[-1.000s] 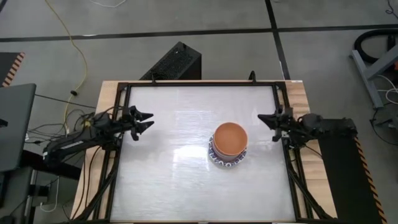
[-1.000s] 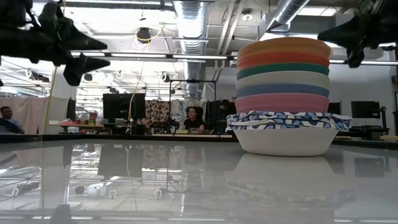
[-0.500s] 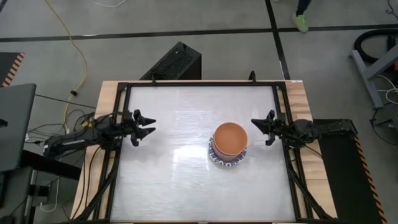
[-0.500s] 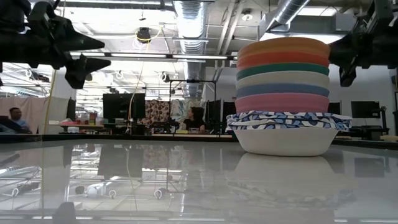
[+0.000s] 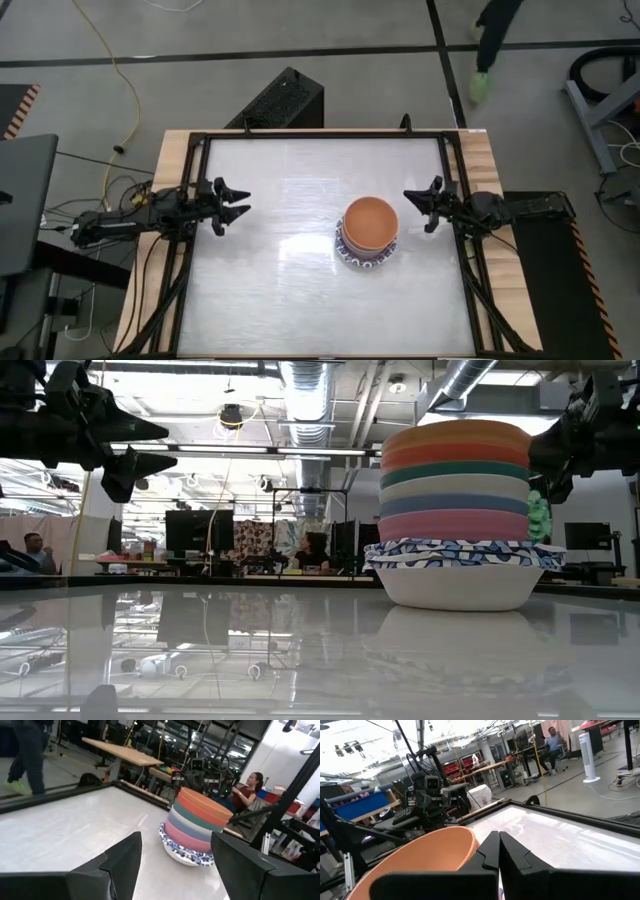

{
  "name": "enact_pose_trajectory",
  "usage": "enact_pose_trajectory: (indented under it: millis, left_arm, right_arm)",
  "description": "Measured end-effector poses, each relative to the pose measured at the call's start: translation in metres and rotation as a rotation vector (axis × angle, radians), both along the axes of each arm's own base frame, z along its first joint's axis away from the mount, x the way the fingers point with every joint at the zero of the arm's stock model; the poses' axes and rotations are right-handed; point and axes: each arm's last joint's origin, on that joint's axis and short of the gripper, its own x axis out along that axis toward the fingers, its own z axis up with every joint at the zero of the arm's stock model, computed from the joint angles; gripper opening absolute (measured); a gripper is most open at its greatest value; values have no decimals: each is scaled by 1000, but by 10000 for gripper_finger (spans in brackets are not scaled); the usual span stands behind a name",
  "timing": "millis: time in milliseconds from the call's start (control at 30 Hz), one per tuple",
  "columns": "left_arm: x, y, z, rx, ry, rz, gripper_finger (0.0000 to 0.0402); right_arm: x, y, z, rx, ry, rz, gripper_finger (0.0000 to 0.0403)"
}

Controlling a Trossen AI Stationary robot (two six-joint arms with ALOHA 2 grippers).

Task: Nest bowls inside each other by size order
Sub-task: Return to Home Position

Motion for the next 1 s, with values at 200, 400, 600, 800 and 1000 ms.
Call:
enact_pose_trajectory:
  millis: [200,400,600,800,1000]
  left_arm:
    - [1,0,-9,-19,87,-2,228]
    - [1,0,-9,-22,108,-12,228]
    - [1,0,-9,-22,110,-12,228]
    - [1,0,-9,-22,112,-12,228]
    - [1,0,-9,-22,113,-11,228]
  right_arm:
    - [0,0,-1,-2,10,0,41]
    - [0,0,-1,-4,12,-1,44]
    - [0,0,-1,-4,12,-1,44]
    - [0,0,-1,-4,12,0,44]
    - [0,0,-1,-4,12,0,44]
